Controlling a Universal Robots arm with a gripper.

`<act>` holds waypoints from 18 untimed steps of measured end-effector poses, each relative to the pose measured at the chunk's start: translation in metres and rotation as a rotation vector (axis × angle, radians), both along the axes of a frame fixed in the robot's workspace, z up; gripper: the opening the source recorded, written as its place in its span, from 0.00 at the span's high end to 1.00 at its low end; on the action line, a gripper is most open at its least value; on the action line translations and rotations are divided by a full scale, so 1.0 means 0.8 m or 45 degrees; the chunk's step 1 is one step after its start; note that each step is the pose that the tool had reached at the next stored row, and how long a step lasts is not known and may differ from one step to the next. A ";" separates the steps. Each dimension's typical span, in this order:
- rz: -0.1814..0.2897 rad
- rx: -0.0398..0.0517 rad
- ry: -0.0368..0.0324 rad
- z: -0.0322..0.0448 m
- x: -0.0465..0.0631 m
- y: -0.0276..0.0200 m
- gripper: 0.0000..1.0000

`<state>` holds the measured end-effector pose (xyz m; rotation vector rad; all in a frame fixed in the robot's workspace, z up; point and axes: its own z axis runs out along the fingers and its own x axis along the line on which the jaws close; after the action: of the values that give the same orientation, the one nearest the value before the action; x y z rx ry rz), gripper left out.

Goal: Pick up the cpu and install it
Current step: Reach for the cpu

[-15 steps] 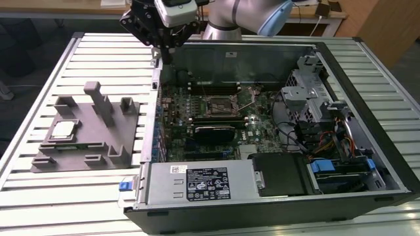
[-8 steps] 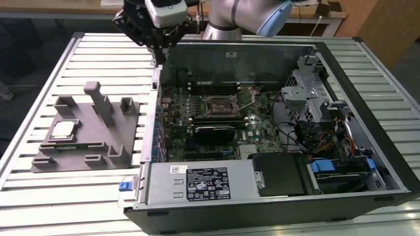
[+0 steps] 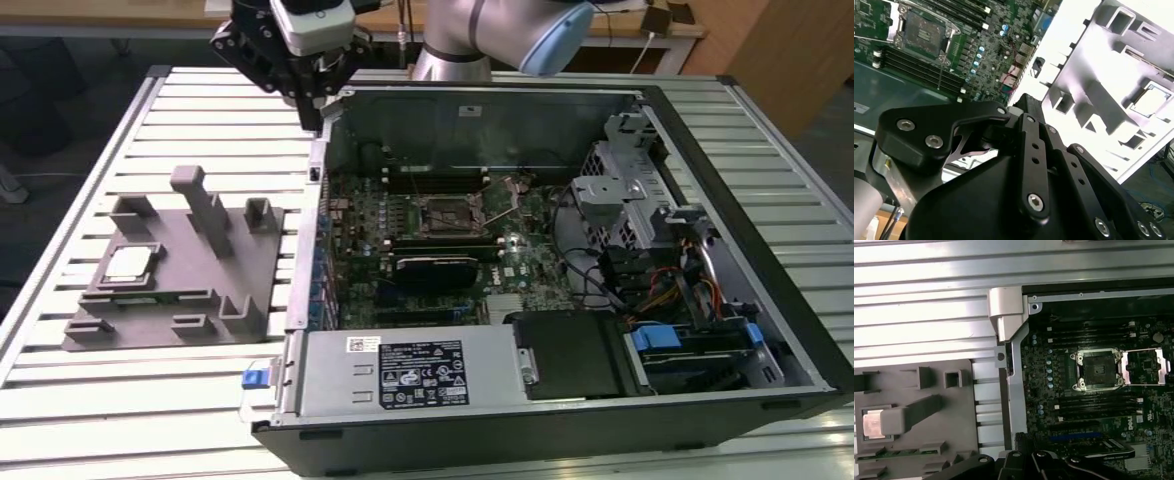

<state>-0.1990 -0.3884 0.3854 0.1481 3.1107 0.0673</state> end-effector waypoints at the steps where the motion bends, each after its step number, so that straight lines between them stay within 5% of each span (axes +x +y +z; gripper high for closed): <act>1: 0.000 0.000 0.0000 -0.0003 -0.003 0.0008 0.89; 18: -0.012 0.000 0.0001 -0.0070 -0.044 0.0112 0.89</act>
<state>-0.2338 -0.3794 0.3798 0.1621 3.1100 0.0666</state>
